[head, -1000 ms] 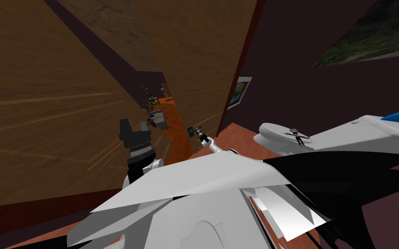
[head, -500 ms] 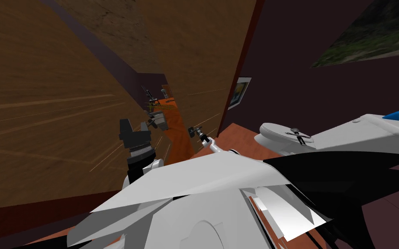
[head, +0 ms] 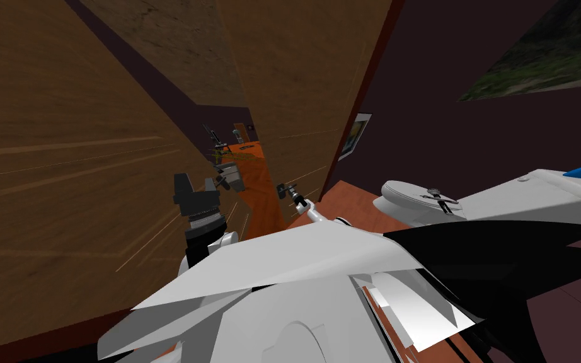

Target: Push the door open

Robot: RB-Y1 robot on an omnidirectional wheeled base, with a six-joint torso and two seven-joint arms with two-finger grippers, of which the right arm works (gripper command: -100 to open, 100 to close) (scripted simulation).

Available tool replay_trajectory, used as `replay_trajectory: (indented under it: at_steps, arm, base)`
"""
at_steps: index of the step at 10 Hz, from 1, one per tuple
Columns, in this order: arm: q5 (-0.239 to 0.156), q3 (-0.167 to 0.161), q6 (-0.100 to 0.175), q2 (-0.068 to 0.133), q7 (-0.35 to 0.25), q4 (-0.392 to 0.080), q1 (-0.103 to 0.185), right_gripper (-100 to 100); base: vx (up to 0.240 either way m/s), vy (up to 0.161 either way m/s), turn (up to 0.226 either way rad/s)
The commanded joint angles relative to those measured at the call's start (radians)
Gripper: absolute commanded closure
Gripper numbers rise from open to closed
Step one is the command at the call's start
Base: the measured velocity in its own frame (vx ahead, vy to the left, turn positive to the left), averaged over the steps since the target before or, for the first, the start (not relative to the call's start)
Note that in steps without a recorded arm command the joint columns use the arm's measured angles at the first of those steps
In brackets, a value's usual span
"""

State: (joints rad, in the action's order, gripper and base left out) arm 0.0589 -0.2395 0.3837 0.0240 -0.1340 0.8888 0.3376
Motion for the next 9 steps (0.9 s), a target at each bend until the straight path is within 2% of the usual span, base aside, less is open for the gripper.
replay_trajectory:
  at_steps: [1,4,7,9]
  arm:
    - [-0.006,0.027,0.005,0.015,0.006,-0.010,0.015,100]
    - [-0.014,0.068,0.003,0.029,0.019,-0.016,0.018,100]
    - [-0.020,0.094,0.003,0.035,0.027,-0.020,0.019,100]
    - [-0.027,0.129,0.001,0.039,0.038,-0.025,0.022,100]
  base:
    - [0.145,0.138,-0.049]
    - [0.136,0.147,-0.064]
    - [0.128,0.132,-0.066]
    - [0.128,0.159,-0.098]
